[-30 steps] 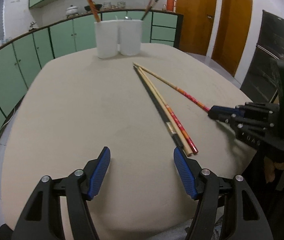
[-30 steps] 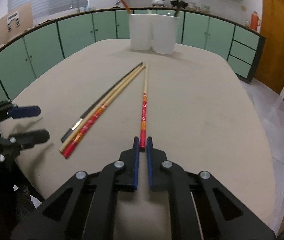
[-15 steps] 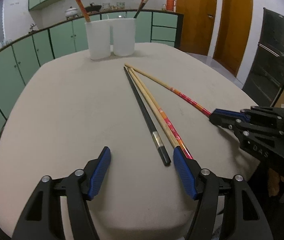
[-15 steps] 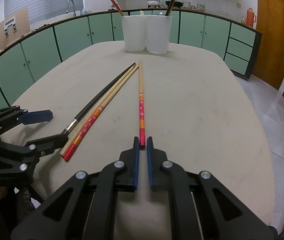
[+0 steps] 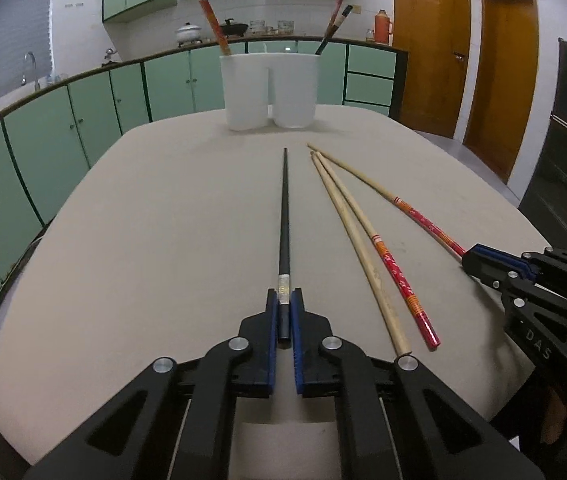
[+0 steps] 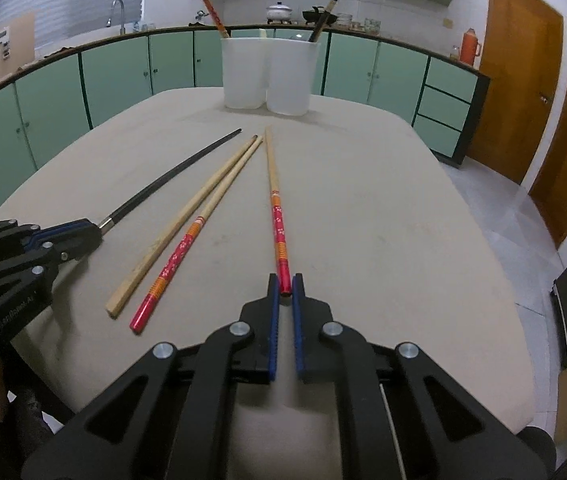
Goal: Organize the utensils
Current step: 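Carry both chopsticks into the white holder and open both tools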
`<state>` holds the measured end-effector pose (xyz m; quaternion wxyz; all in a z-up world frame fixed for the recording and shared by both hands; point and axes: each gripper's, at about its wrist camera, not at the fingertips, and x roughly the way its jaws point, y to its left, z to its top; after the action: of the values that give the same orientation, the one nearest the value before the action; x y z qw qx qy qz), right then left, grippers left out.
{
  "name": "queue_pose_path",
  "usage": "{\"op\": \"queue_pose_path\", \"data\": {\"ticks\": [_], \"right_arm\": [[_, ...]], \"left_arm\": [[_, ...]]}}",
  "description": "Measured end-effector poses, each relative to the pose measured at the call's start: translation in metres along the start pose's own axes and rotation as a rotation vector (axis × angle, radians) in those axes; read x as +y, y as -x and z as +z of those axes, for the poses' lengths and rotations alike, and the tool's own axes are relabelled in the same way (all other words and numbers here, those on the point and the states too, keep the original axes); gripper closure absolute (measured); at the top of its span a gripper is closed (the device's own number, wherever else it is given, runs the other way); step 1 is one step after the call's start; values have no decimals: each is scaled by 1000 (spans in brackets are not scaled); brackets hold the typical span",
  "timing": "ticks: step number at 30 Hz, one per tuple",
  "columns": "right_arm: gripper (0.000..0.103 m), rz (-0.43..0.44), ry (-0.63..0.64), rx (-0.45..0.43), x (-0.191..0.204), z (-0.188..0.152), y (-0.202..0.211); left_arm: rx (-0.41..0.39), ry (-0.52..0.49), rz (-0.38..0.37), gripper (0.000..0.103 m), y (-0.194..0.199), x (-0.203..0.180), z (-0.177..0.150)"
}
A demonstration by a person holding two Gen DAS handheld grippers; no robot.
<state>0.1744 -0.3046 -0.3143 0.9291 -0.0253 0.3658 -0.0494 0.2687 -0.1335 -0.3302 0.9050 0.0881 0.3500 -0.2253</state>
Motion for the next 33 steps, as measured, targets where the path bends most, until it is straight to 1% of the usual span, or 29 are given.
{"op": "queue_pose_path", "data": {"ticks": [3, 6, 9, 11, 12, 14, 18, 22, 25, 28, 29, 33], "right_arm": [[97, 41, 24, -1, 7, -2, 2], [95, 53, 46, -4, 11, -5, 3], [94, 55, 53, -6, 13, -6, 2], [96, 62, 52, -2, 12, -5, 3], [97, 65, 50, 1, 12, -4, 3], [97, 75, 41, 7, 11, 0, 7], [98, 82, 11, -21, 6, 12, 26], [98, 96, -20, -48, -1, 35, 52], [98, 92, -23, -86, -8, 57, 73], [98, 98, -23, -105, -16, 82, 90], [98, 99, -19, -107, -18, 87, 93], [98, 110, 11, -112, -22, 115, 103]], "left_arm": [[6, -15, -2, 95, 2, -2, -2], [4, -17, -18, 84, 1, -2, -2], [-1, -19, -33, 83, 1, -3, -3], [-3, -15, -46, 86, -1, -2, -2], [-1, -10, -53, 95, -1, -1, -1], [6, 5, -67, 96, 0, 2, 1], [6, 52, -96, 96, 15, 9, 12], [-17, 75, -101, 96, 39, 15, 31], [-52, 69, -104, 96, 58, 17, 48], [-88, 51, -102, 96, 74, 18, 67], [-104, 43, -98, 96, 81, 19, 75], [-128, 31, -101, 96, 92, 23, 97]]}}
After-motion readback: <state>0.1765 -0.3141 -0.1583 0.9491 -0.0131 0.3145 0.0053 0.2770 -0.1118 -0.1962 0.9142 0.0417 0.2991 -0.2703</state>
